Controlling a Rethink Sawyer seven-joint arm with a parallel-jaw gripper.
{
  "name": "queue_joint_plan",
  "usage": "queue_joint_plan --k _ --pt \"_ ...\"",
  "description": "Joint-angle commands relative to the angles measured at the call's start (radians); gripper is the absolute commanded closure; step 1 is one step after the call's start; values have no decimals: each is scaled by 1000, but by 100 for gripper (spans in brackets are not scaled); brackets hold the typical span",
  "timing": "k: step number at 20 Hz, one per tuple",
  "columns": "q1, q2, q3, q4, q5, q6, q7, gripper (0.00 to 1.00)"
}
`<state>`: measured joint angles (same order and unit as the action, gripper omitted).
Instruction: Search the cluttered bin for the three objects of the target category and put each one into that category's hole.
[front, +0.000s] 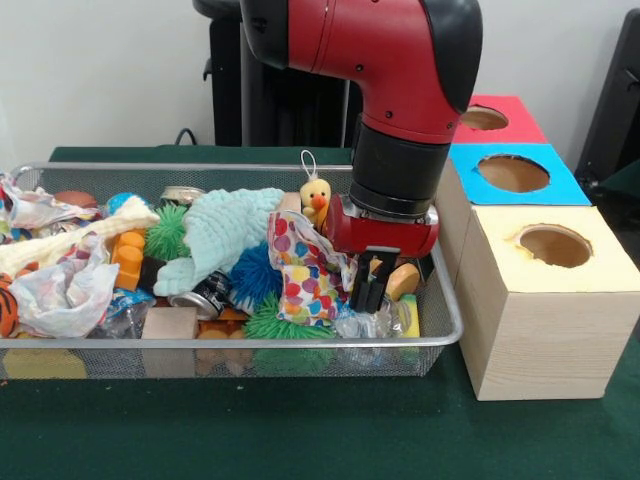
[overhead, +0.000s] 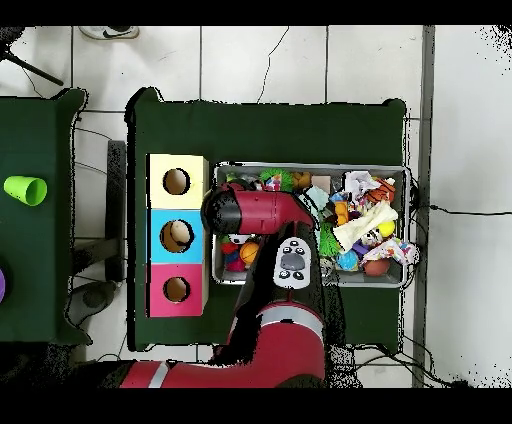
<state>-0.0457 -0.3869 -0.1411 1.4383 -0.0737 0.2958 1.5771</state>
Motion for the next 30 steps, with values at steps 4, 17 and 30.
queue_joint_plan --k 4,17,30 --pt "-38 39 65 -36 11 109 98 100" --pt "-59 64 89 -95 14 167 67 100" --pt "-22 80 63 -102 23 156 130 100"
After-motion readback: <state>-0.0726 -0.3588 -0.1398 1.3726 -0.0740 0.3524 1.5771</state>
